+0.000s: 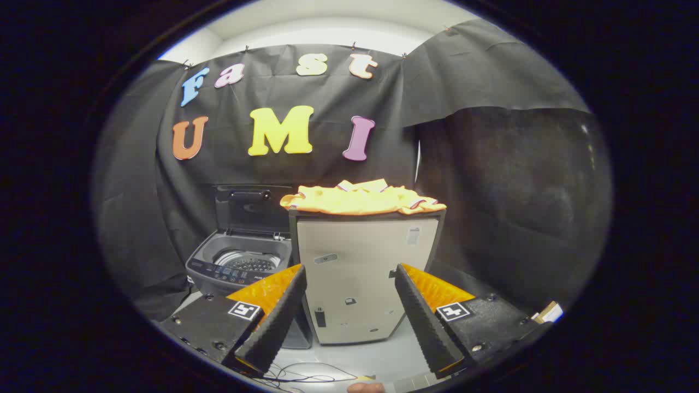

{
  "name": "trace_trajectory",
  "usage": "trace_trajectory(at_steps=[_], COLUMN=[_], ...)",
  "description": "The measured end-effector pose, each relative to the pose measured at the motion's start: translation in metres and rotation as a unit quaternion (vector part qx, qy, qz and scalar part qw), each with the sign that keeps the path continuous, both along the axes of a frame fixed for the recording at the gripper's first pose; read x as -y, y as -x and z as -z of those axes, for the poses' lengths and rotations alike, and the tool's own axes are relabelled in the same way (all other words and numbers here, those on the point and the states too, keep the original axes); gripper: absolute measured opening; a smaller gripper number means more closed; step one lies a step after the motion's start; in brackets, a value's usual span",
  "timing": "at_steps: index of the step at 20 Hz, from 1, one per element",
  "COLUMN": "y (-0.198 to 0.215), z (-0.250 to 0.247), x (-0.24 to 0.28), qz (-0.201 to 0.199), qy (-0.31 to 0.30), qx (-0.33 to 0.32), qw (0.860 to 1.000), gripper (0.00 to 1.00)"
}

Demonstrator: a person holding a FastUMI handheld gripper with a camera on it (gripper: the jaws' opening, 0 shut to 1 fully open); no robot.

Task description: Put the clothes into the washing machine and then close the washing machine lid.

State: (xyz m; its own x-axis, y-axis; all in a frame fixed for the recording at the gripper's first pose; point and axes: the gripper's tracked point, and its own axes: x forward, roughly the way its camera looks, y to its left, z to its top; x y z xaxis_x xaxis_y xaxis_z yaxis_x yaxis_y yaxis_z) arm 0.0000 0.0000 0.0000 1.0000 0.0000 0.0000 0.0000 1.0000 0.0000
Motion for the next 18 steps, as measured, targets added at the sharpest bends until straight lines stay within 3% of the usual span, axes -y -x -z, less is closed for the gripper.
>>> trace_trajectory(at_steps=[18], y=[-0.034], z=[-0.005], x=[0.021], qz=[-0.009], qy=[-0.005], qx=[0.000], qw=[1.000], gripper=[1.00])
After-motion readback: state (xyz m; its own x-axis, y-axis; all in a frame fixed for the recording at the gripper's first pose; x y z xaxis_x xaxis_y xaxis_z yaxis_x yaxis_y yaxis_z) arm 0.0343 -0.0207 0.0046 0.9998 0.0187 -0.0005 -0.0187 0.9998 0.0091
